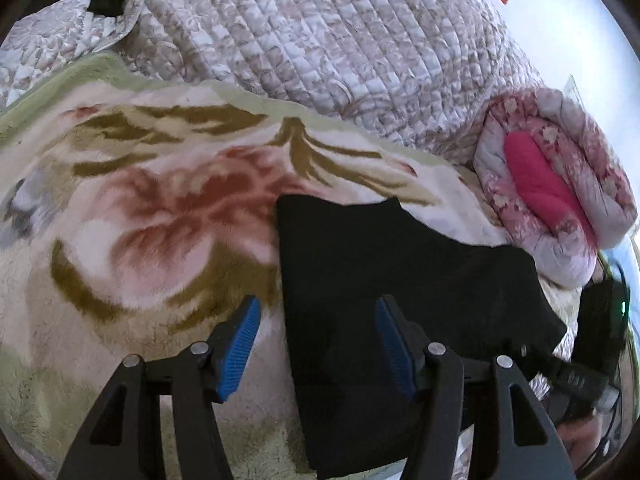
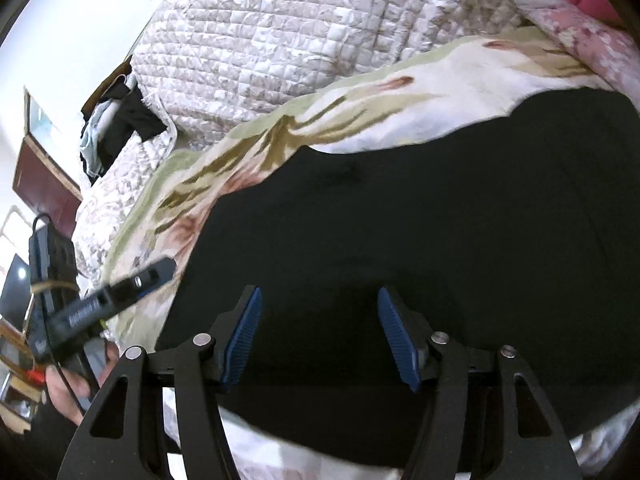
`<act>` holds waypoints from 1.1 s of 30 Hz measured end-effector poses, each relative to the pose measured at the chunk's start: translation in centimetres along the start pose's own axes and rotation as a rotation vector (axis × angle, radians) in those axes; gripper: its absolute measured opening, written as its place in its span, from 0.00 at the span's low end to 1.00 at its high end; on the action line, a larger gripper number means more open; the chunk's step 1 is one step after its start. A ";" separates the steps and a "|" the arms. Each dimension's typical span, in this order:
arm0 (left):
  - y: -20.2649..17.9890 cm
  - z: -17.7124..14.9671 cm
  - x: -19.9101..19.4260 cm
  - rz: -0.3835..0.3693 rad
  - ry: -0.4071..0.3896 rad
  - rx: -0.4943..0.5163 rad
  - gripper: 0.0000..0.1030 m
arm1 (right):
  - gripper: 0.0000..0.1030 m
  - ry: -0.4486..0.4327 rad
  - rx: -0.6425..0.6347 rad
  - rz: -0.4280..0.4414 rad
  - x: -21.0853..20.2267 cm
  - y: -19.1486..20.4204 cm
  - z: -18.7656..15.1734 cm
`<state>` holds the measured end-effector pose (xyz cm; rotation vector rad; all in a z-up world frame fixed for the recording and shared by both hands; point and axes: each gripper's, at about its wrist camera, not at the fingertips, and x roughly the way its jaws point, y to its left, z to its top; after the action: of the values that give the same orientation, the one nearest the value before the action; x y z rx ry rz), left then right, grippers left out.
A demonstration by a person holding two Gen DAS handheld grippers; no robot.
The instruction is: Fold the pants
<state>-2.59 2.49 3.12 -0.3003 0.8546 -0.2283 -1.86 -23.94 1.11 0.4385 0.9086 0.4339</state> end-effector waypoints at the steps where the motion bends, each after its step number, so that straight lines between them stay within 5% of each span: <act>1: -0.2 -0.2 0.2 -0.004 0.003 0.011 0.60 | 0.58 0.006 0.005 0.014 0.3 0.0 0.3; 5: -0.3 -0.7 0.6 -0.004 0.014 0.033 0.60 | 0.47 0.013 0.051 0.058 1.6 -0.7 1.5; 7: -0.4 -1.0 1.0 -0.005 0.029 0.030 0.60 | 0.25 0.027 0.083 0.066 2.0 -1.1 1.6; 8: -0.5 -1.2 1.1 -0.004 0.035 0.032 0.60 | 0.03 0.046 0.092 0.066 2.2 -1.3 1.5; 14: -0.9 -1.4 0.8 0.000 0.023 0.057 0.60 | 0.03 -0.028 0.053 0.058 -0.5 -0.3 0.8; 17: -1.0 -1.5 1.0 0.003 0.030 0.063 0.60 | 0.03 0.022 0.135 0.036 0.6 -2.3 -0.1; 26: -1.6 -1.4 0.6 0.015 0.009 0.089 0.60 | 0.03 0.009 0.098 0.005 0.2 -1.8 0.1; 29: -1.9 -0.6 0.4 0.016 -0.004 0.100 0.60 | 0.07 -0.056 0.022 -0.123 -1.4 -0.9 0.8; 33: -3.1 1.6 1.0 0.028 -0.023 0.147 0.60 | 0.07 -0.091 -0.052 -0.153 -1.6 0.3 3.3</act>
<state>-0.96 -0.45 4.46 -0.1534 0.8140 -0.2601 -0.11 -25.14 4.07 0.3356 0.8342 0.2944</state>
